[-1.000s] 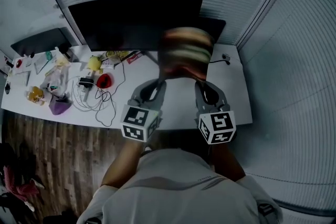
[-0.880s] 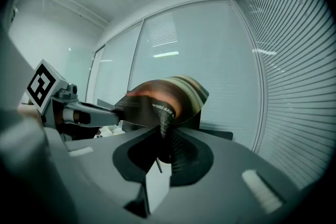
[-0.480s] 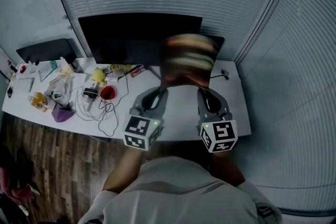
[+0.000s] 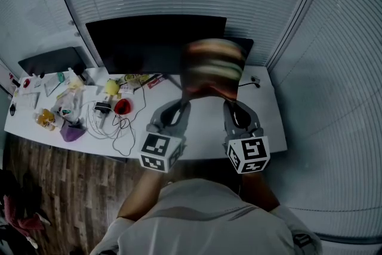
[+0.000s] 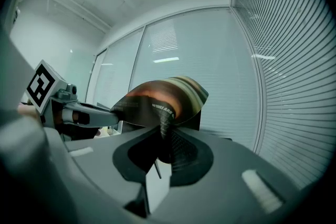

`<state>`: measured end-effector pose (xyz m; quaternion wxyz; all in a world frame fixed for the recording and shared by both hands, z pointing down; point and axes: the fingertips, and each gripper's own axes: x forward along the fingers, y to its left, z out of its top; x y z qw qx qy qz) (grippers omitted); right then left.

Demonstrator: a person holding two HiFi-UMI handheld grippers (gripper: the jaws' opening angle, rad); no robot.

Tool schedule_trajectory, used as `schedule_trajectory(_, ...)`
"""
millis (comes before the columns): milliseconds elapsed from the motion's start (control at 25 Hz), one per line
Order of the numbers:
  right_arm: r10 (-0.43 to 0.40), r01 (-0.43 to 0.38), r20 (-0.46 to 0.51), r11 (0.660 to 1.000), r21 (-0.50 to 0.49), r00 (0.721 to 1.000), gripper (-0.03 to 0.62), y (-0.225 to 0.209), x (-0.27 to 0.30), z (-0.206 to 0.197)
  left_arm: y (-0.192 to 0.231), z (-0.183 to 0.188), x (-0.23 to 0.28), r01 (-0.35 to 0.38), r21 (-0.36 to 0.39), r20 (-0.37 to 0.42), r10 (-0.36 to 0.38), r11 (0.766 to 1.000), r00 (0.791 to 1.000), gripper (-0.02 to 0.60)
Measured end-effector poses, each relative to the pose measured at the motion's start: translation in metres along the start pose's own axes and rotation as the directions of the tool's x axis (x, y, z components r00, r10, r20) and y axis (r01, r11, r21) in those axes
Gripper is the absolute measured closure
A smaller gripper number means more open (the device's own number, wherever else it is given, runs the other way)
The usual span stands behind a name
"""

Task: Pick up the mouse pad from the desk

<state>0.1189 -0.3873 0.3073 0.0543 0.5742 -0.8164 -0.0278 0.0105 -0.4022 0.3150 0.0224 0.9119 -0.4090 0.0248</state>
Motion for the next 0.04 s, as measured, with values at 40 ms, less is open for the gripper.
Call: schedule_trajectory(40, 0.000, 0.000, 0.000, 1.000, 0.000, 1.000, 0.560, -0.0007, 0.0002, 0.0003, 0.0000, 0.0005, 0.0008, -0.001, 0.001, 0.001, 0.001, 1.000, 1.000, 0.532)
